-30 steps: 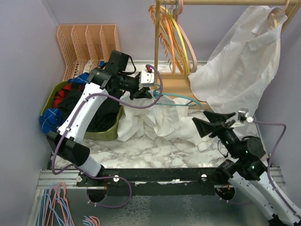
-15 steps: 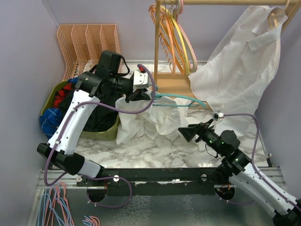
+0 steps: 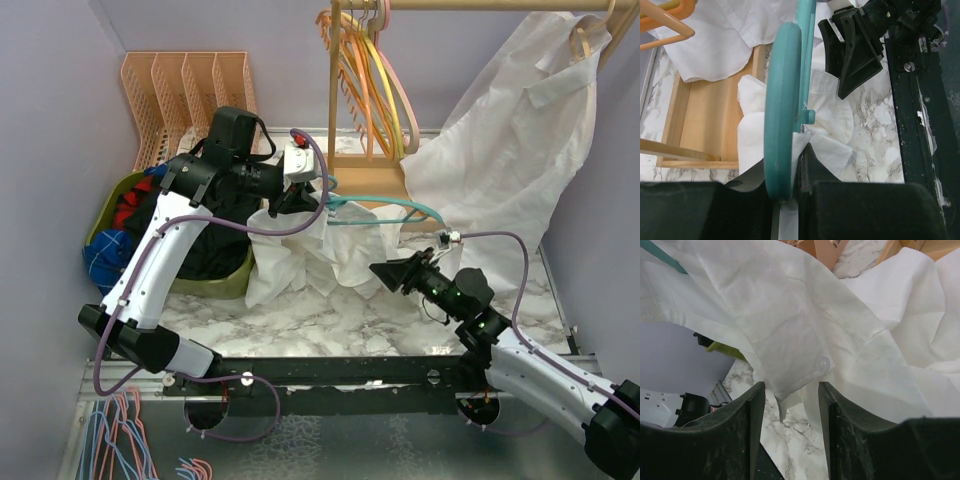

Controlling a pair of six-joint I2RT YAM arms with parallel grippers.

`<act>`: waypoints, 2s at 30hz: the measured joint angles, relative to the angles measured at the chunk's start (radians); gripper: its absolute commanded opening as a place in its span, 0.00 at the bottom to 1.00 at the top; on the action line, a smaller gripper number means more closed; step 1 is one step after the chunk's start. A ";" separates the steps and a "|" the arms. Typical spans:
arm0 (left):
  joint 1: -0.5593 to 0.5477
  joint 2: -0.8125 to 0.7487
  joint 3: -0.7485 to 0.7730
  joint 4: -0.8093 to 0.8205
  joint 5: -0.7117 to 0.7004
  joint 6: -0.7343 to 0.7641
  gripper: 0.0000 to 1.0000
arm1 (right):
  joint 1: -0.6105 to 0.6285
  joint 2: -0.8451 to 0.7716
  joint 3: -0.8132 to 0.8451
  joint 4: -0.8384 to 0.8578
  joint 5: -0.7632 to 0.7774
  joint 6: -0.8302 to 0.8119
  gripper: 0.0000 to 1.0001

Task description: Place the shirt on the hanger

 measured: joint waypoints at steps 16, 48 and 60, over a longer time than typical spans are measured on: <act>-0.004 -0.005 0.055 -0.135 -0.115 0.166 0.00 | 0.007 -0.233 0.046 -0.276 0.309 0.041 0.01; -0.047 -0.003 0.131 -0.258 -0.393 0.391 0.00 | 0.019 0.092 0.489 -0.649 0.468 -0.222 0.01; -0.094 -0.033 0.023 -0.189 -0.601 0.427 0.00 | 0.019 0.157 0.569 -0.708 0.459 -0.294 0.01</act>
